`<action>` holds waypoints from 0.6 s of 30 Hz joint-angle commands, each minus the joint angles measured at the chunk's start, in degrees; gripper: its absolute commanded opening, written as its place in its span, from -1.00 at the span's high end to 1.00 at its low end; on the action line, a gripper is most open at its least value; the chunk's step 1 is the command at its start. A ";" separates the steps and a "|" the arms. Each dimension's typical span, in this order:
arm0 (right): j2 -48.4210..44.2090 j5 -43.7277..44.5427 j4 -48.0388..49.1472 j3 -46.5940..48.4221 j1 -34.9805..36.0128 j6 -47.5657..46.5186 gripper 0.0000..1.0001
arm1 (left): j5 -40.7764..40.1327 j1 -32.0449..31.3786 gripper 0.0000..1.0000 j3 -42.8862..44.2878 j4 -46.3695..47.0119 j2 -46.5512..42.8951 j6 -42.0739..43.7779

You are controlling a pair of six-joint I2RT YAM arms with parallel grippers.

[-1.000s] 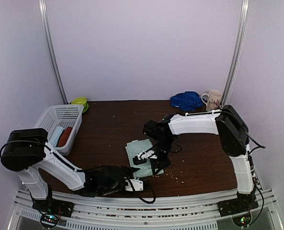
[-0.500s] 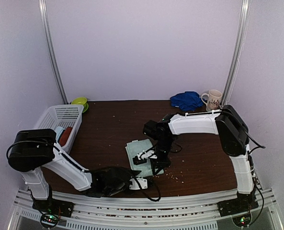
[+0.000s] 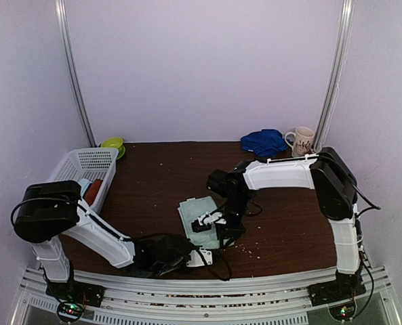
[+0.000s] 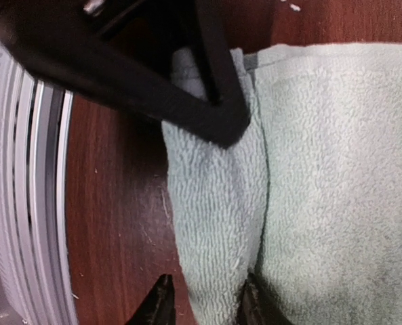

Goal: Roll the towels
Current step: Roll the towel at the center of the board.

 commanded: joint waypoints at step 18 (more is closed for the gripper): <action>-42.33 8.99 45.30 -42.26 -8.56 -12.61 -0.43 | 29.71 9.97 1.00 3.71 -16.62 -5.31 -13.37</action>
